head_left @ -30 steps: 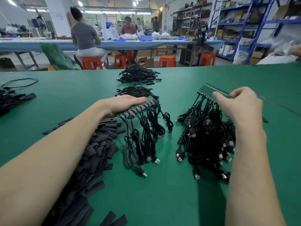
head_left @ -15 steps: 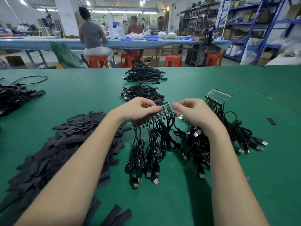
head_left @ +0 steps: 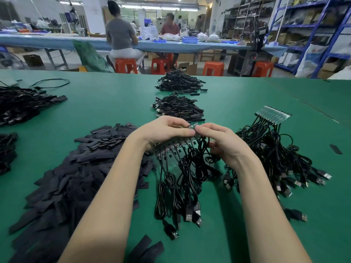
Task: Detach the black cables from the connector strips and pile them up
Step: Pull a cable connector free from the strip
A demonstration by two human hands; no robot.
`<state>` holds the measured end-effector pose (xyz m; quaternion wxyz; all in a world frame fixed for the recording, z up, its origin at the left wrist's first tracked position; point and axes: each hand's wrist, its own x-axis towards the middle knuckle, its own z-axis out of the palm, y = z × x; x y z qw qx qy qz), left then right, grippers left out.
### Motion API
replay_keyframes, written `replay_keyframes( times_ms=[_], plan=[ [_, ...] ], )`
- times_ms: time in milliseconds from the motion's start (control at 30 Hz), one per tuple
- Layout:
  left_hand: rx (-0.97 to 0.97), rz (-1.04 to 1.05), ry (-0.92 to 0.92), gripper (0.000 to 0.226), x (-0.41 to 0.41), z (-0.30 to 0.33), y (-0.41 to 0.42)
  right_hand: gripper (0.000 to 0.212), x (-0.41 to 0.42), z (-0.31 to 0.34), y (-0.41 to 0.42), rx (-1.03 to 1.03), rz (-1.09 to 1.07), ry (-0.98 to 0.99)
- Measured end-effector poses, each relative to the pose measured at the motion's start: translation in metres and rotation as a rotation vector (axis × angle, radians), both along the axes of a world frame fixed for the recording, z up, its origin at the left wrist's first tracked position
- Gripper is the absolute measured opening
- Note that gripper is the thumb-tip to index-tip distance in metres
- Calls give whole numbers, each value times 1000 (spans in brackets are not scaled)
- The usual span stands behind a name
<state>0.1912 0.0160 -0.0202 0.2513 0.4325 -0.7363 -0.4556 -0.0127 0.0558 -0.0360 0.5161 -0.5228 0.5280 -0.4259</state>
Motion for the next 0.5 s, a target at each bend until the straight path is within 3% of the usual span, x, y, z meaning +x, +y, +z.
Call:
replay_keyframes(
  times_ms=[67,200,333,500],
  plan=[
    [-4,5,44,9,-5,0,-2,37,1,-2,-1,31,-1,-39],
    [7,-2,129,16,-6,-7,-5,46,2,-4,-6,63,-12,-93],
    [58,-57,229,14,-4,-15,-6,18,0,-8,-7,157,101,-250],
    [83,-86,286,5,-6,-20,-7,21,-1,-18,-8,282,0,-455]
  ],
)
